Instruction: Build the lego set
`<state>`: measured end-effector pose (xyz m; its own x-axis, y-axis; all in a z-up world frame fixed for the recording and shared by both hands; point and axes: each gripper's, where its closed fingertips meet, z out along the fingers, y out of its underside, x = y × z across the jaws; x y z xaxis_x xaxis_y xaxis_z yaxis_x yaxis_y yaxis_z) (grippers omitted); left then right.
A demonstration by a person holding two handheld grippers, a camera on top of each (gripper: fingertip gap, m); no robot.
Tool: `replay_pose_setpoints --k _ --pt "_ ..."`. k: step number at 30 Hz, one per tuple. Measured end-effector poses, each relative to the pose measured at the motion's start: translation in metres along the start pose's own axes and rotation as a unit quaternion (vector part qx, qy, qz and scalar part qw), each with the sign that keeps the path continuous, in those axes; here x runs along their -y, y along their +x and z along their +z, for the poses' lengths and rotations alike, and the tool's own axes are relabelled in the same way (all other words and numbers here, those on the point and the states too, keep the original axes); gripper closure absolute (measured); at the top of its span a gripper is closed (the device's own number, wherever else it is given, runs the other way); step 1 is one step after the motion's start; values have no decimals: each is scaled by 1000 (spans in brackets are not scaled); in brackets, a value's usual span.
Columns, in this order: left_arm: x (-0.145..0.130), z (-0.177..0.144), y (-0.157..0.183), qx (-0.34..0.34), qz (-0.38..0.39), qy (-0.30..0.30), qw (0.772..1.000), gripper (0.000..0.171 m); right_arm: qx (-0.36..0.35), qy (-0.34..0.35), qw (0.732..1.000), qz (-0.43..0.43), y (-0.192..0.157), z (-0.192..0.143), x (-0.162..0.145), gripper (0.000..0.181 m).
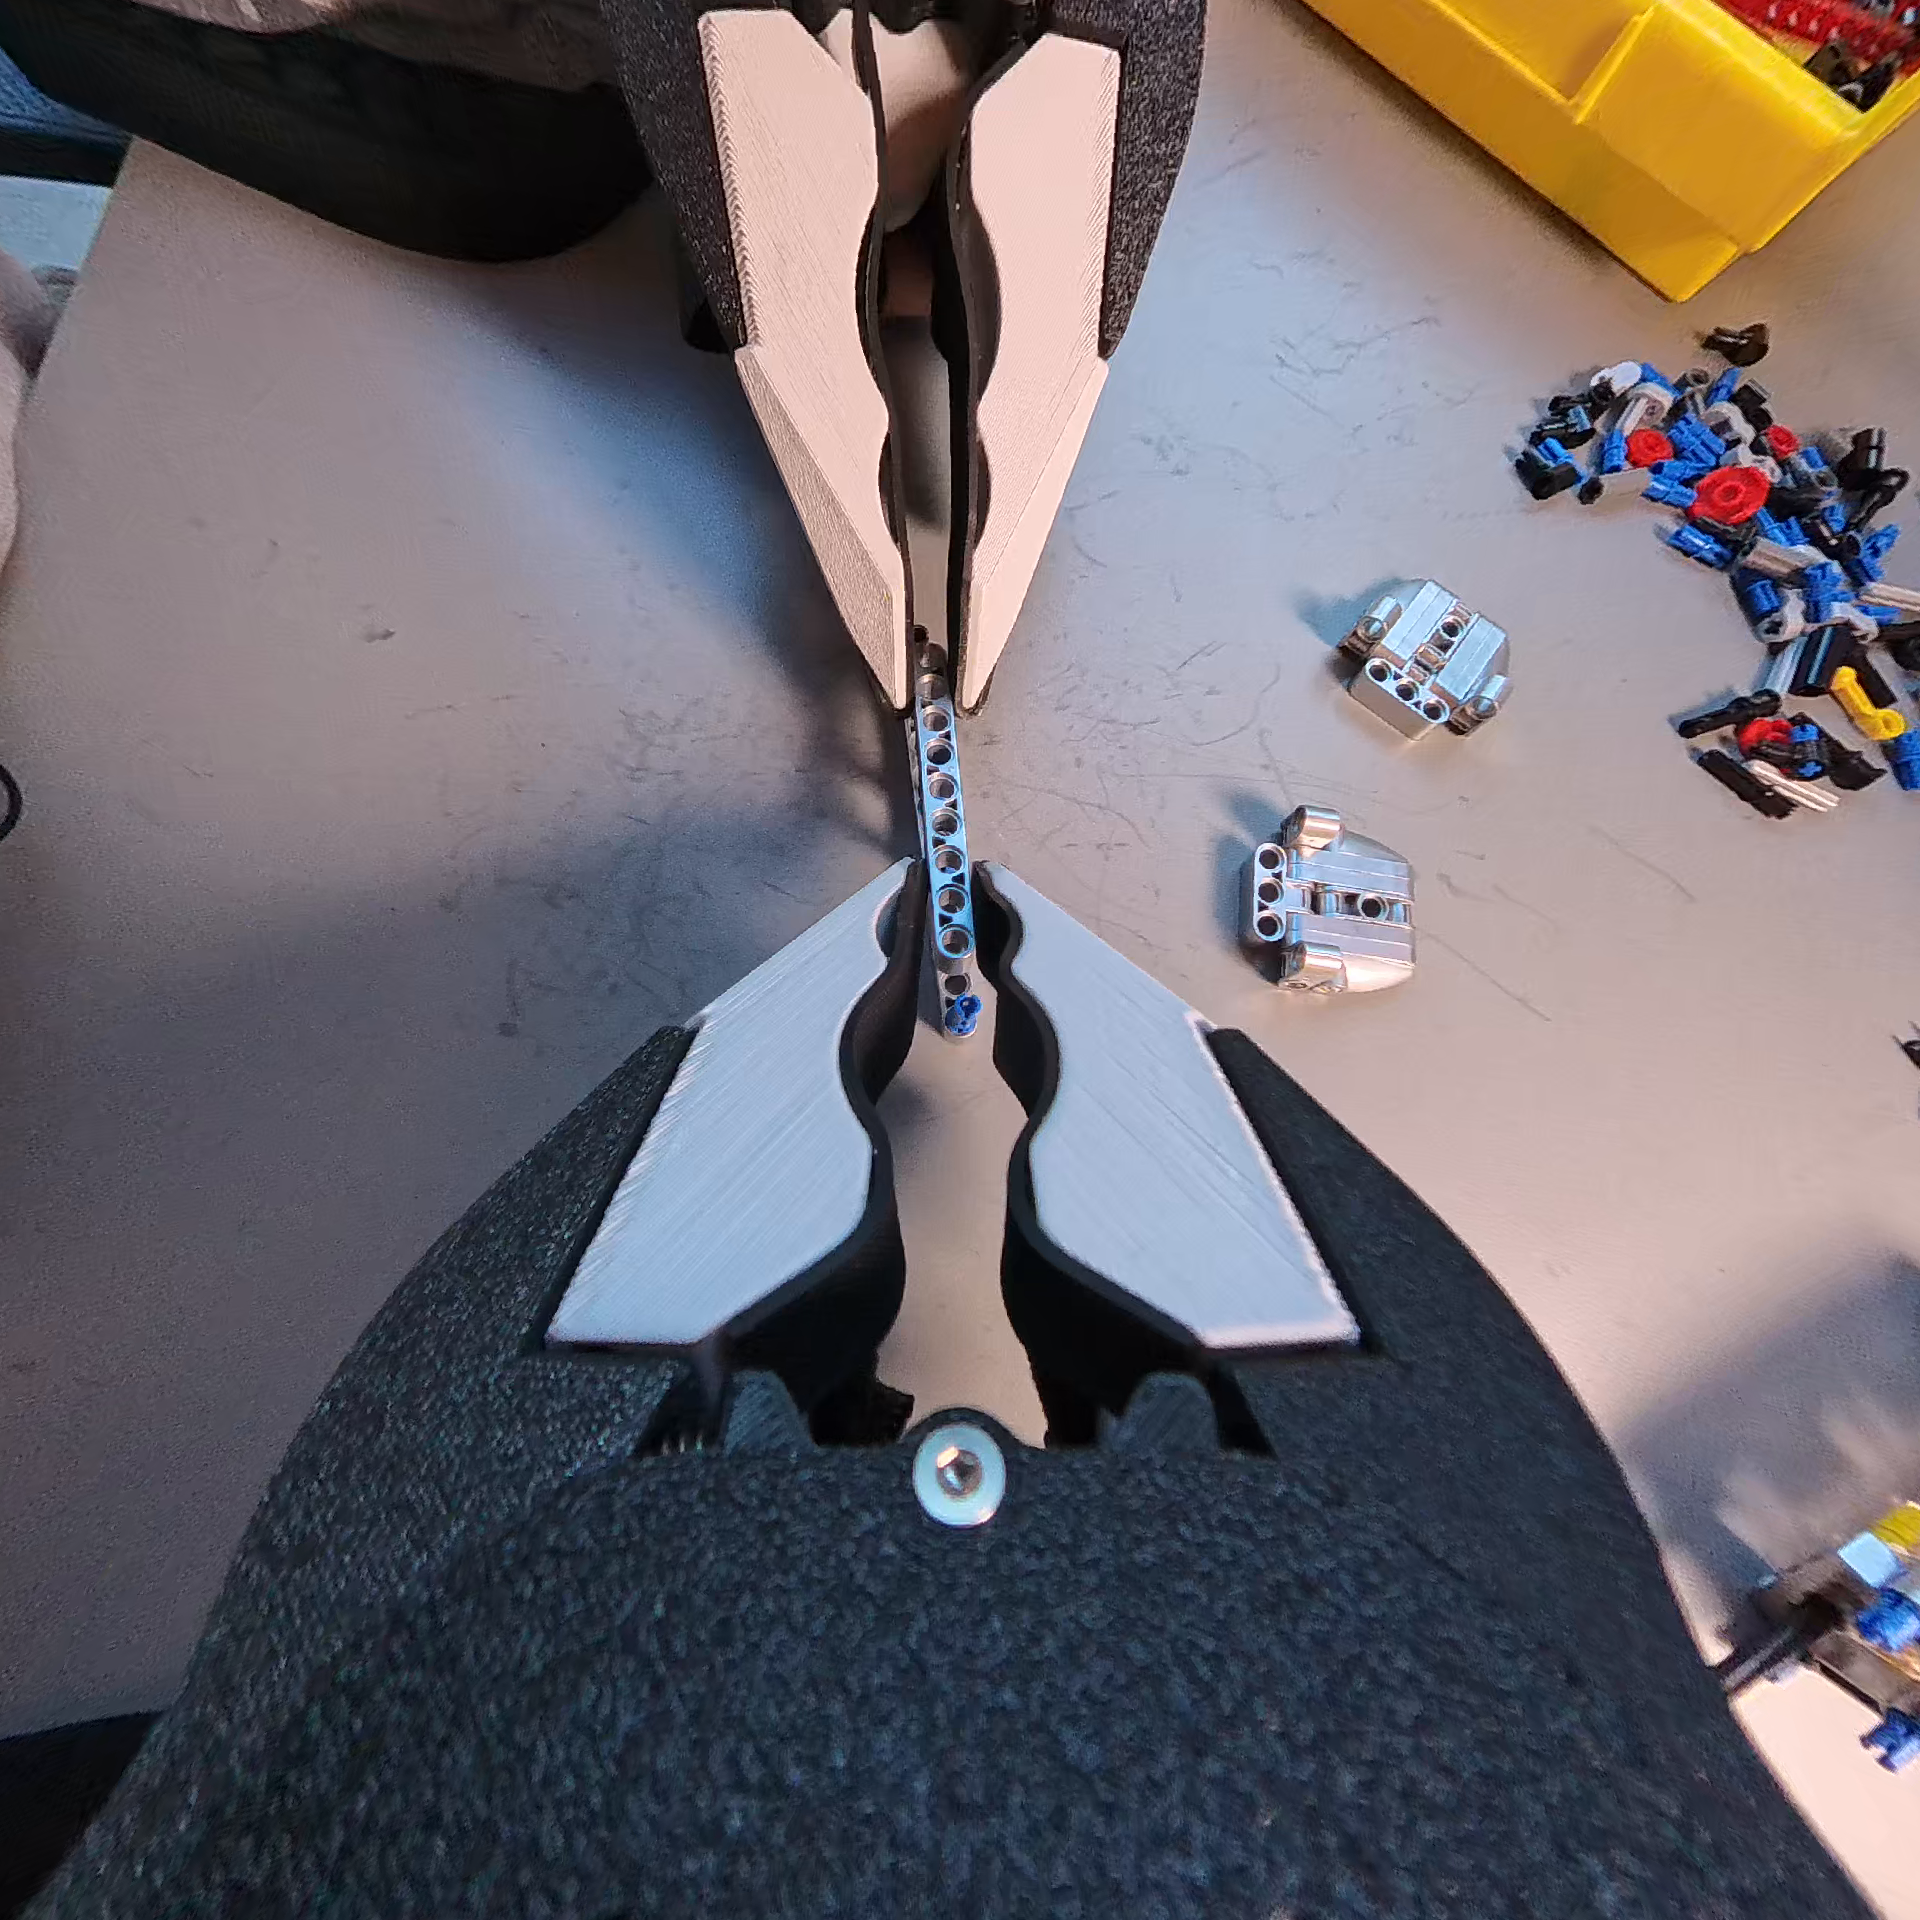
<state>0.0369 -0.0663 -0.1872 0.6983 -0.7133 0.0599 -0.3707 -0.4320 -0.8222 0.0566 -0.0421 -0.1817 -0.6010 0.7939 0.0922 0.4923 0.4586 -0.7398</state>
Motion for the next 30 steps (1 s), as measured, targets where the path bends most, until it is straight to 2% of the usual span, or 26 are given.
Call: replay_pose_setpoints --k 19,30 --pt "-1 3 -1 -4 -19 -9 1000 167 17 -11 1000 17 -2 7 -4 175" --pt "0 4 1 -39 -84 -15 996 167 15 -25 999 27 0 12 -9 173"
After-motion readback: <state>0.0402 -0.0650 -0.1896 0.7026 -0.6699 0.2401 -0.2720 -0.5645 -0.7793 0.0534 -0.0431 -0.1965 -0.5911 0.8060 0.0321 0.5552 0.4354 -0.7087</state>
